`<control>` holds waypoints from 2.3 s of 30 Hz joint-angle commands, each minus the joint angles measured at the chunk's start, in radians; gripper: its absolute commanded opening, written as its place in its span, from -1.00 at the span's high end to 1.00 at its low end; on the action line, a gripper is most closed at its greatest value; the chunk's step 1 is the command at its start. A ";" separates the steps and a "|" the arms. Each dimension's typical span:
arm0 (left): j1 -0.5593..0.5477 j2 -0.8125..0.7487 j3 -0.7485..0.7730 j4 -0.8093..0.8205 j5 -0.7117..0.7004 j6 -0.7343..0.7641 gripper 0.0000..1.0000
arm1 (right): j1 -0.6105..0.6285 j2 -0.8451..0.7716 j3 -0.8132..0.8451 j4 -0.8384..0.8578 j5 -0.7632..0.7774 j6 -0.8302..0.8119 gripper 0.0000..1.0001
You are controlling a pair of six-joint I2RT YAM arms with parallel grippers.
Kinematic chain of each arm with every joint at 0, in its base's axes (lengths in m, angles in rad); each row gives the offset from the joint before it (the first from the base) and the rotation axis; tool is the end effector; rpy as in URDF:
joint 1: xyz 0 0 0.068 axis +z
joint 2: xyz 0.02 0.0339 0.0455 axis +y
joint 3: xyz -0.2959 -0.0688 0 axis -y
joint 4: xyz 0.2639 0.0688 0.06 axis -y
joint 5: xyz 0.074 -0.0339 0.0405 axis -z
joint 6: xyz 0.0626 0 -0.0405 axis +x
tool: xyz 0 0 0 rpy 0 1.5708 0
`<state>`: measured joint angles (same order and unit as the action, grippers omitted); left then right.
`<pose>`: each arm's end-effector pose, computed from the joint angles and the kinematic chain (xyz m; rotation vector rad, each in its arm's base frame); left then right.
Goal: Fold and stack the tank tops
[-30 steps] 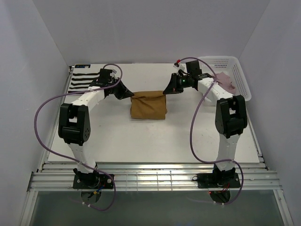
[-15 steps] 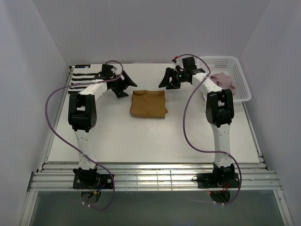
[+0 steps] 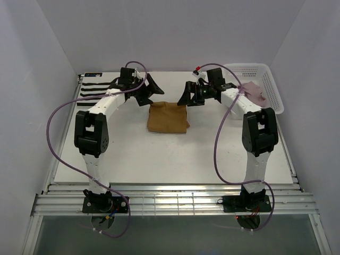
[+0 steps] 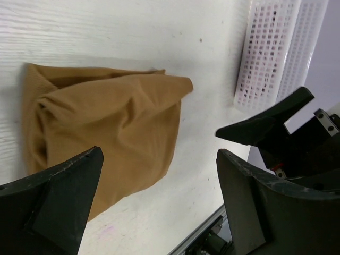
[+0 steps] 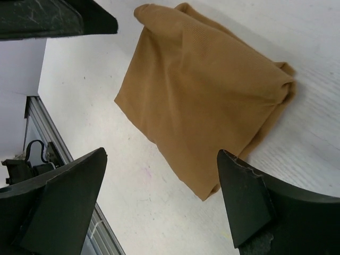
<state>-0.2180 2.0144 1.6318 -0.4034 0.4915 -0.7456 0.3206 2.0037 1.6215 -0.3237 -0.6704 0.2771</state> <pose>0.4872 -0.1382 0.2465 -0.3970 2.4542 -1.0238 0.4670 0.1961 0.2595 -0.4174 2.2785 1.0722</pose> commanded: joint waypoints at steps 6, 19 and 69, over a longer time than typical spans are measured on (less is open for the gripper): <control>-0.032 0.114 0.088 -0.002 0.074 0.012 -0.96 | 0.046 0.082 0.037 0.087 -0.064 0.017 -0.80; 0.009 0.336 0.280 -0.014 0.053 0.006 -0.96 | 0.057 0.303 0.212 0.227 -0.015 0.050 -0.80; 0.040 0.033 -0.247 0.024 0.016 0.176 -0.96 | 0.035 -0.643 -0.655 0.163 0.232 -0.050 -0.80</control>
<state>-0.1768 2.0472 1.3956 -0.4137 0.4980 -0.5861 0.3599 1.3827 0.9802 -0.1764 -0.4484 0.2485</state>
